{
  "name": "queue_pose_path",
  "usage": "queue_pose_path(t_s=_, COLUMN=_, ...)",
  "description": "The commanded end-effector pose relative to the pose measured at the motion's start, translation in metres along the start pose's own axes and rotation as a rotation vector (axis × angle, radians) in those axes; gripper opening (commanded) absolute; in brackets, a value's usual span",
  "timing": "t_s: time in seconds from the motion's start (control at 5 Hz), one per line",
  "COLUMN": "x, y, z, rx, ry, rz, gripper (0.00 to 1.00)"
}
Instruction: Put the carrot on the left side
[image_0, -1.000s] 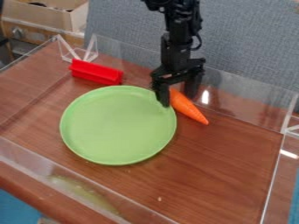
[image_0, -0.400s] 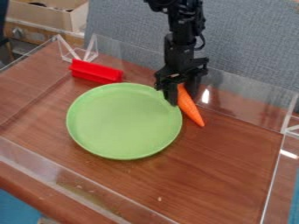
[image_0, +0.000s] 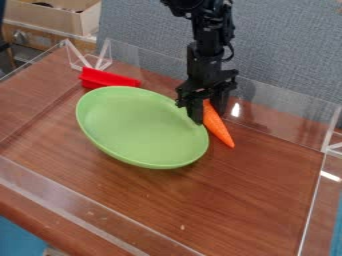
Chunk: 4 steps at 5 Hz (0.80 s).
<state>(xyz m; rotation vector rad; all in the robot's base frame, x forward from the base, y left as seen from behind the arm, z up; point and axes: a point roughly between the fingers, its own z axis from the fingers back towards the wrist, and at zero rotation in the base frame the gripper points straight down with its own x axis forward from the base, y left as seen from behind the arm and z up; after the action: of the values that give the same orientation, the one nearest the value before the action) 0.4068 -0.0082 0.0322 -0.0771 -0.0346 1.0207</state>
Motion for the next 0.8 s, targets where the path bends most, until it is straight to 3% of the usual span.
queue_pose_path(t_s=0.0, x=-0.013, y=-0.017, z=0.016, rx=-0.042, ry=-0.031, rz=0.056, gripper=0.0)
queue_pose_path(t_s=0.2, x=-0.02, y=-0.022, z=0.021, rx=-0.042, ry=-0.037, rz=0.121, gripper=0.0)
queue_pose_path(t_s=0.6, x=-0.039, y=-0.024, z=0.054, rx=-0.045, ry=-0.035, rz=0.106, gripper=0.0)
